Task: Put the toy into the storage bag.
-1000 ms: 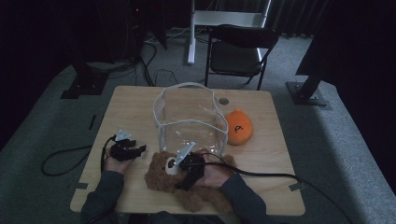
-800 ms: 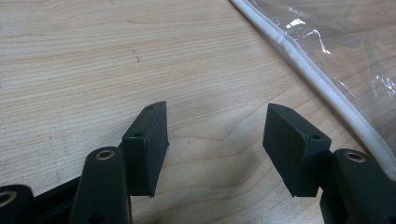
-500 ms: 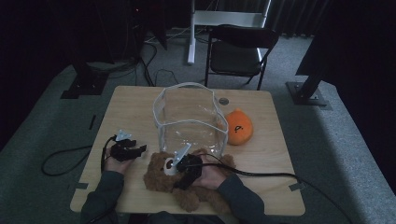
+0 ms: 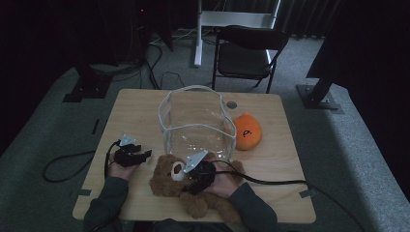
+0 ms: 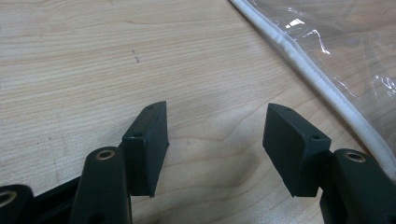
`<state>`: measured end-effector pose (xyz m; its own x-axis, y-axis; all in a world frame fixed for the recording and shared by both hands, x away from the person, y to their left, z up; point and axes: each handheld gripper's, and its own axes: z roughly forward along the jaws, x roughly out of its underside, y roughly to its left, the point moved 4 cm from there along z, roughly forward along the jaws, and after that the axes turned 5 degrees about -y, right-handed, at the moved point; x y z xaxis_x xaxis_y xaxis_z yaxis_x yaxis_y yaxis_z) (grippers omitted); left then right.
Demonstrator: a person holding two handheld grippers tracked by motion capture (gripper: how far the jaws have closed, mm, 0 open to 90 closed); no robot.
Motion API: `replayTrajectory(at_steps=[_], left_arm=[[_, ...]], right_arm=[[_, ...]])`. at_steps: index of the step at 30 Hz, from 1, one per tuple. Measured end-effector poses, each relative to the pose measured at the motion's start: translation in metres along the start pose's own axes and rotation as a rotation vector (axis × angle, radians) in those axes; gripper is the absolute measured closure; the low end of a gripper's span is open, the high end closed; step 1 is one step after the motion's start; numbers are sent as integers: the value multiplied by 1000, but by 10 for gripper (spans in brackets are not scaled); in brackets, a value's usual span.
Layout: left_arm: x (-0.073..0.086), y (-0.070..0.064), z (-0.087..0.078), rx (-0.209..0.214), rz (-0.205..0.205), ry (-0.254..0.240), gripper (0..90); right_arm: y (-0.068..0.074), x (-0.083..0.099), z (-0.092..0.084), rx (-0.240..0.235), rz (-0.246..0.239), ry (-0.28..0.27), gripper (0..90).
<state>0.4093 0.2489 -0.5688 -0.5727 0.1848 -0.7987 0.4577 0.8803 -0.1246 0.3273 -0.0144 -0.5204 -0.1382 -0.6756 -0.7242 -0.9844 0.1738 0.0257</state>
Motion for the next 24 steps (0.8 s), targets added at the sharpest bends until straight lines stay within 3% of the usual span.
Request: replayTrajectory(at_steps=[6, 15, 24], left_arm=[[0, 0, 0, -1, 0, 0, 410], [0, 0, 0, -1, 1, 0, 410], [0, -1, 0, -5, 4, -1, 410]], right_arm=[[3, -3, -9, 36, -17, -29, 352], [2, -9, -27, 31, -1, -109, 369], [0, -15, -43, 54, 3, -163, 377]])
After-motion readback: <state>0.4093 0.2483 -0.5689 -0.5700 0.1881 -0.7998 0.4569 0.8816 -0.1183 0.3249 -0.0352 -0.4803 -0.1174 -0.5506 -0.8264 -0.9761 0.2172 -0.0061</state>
